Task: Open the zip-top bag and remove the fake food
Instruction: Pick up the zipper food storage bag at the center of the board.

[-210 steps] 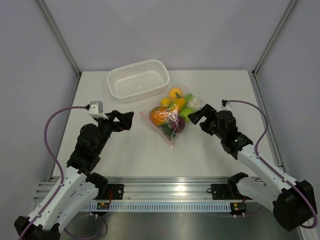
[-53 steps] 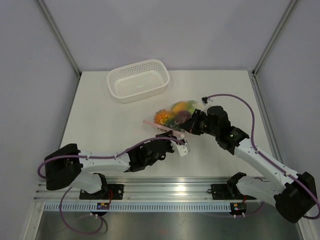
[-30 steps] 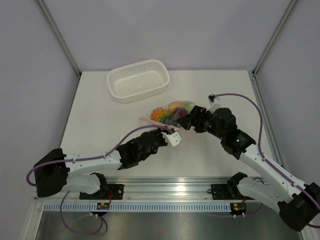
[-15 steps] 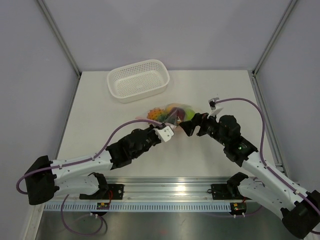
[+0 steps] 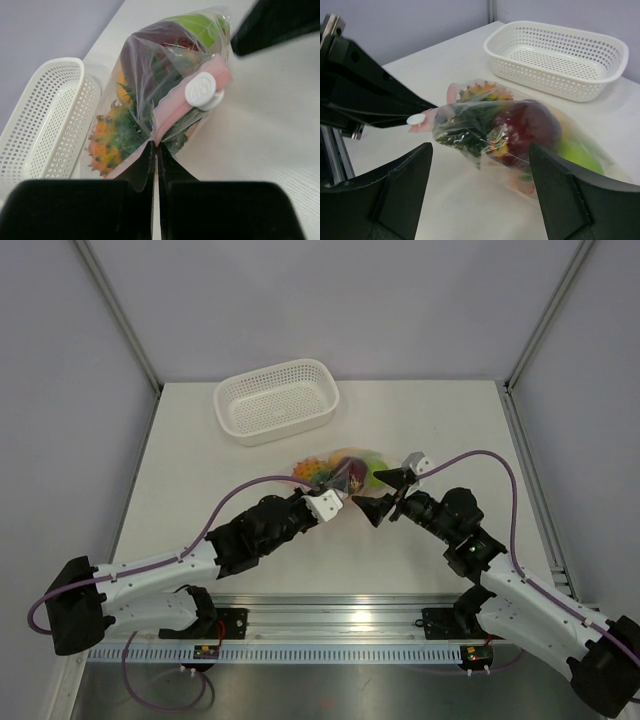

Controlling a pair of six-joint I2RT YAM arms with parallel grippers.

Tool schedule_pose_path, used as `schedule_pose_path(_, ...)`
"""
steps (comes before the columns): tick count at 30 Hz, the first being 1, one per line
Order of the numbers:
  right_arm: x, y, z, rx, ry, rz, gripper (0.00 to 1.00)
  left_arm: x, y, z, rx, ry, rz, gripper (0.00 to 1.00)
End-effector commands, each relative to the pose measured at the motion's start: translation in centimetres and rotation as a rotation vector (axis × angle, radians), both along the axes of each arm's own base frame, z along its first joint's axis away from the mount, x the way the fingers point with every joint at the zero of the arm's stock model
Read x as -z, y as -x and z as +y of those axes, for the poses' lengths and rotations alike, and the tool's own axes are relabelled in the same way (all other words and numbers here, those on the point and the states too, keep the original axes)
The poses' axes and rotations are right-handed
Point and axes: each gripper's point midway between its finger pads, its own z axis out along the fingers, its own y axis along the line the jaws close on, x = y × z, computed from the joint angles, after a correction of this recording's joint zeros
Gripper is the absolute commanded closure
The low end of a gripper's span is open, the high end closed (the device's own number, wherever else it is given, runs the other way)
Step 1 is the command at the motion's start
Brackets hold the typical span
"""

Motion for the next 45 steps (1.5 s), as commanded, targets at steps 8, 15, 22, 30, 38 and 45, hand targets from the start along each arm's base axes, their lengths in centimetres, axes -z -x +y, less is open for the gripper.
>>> schedule_pose_path(8,-2.4,2.1,2.0,-0.091,0.054,-0.385,0.15,-4.3,-0.2,-0.1,0.007,0.126,-0.029,1.00)
schedule_pose_path(15,-2.1,3.6,4.2,-0.133,0.151,-0.505,0.16,-4.6,0.1,0.0,0.023,0.135,-0.030,1.00)
schedule_pose_path(22,-2.1,3.5,5.6,-0.150,0.234,-0.573,0.20,-4.7,0.3,0.0,0.036,0.137,-0.030,1.00)
schedule_pose_path(30,-3.2,2.1,5.5,-0.085,0.261,-0.622,0.22,-4.8,0.5,0.0,0.042,0.138,-0.031,1.00)
schedule_pose_path(38,-1.6,1.1,7.0,-0.118,0.326,-0.592,0.50,-5.0,0.3,0.5,0.025,0.147,-0.054,1.00)
schedule_pose_path(45,-2.1,1.4,6.3,-0.097,0.303,-0.597,0.59,-4.9,0.1,0.8,0.002,0.145,-0.054,1.00)
